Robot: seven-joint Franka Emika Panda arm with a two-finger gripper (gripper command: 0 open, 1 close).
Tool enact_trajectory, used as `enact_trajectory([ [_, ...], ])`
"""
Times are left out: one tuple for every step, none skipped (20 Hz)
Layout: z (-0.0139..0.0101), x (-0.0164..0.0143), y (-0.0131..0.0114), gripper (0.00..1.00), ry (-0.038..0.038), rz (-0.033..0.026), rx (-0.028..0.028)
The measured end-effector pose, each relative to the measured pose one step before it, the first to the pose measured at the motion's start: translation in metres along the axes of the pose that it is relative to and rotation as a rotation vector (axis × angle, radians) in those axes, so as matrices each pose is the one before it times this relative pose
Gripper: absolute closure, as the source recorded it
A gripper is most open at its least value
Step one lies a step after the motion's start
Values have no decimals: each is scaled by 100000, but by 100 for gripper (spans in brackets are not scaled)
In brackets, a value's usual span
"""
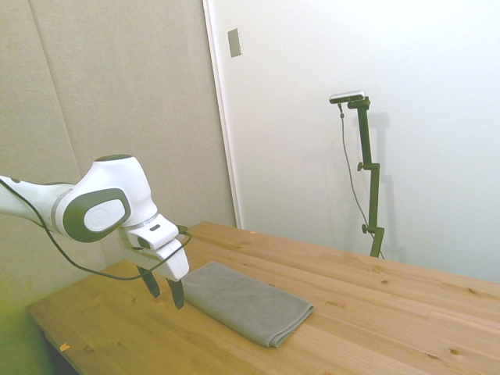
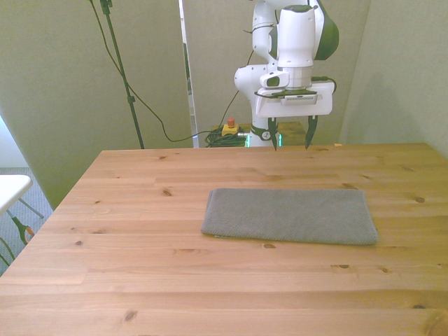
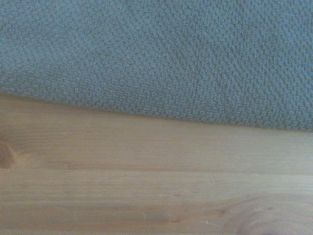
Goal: Fold the towel
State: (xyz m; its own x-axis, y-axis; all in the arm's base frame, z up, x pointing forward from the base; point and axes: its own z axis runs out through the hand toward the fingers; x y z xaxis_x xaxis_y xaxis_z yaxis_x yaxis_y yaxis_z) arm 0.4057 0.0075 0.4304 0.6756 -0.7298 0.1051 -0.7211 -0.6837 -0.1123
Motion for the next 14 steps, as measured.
enact_trajectory([
  [72, 29, -23, 0, -249, 25, -159],
  [34, 15, -39, 0, -413, 49, -254],
  [-100, 90, -220, 0, 145, 93, 164],
  [-389, 197, -678, 0, 930, 111, 339],
  [-607, 125, -1181, 0, 1881, 257, 213],
  [-659, 96, -1602, 0, 3071, -124, -578],
  [-381, -146, -1860, 0, 3920, -487, -1605],
  [-28, -450, -2170, 0, 4914, -464, -2790],
  [278, -593, -1936, 0, 4321, -585, -2579],
  [446, -810, -1875, 0, 4178, -688, -2542],
  [372, -870, -1652, 0, 4264, -638, -2479],
  [220, -787, -1462, 0, 4281, -436, -2690],
  [-69, -648, -1321, 0, 4706, -150, -2506],
  [-243, -595, -1214, 0, 4859, 235, -2485],
])
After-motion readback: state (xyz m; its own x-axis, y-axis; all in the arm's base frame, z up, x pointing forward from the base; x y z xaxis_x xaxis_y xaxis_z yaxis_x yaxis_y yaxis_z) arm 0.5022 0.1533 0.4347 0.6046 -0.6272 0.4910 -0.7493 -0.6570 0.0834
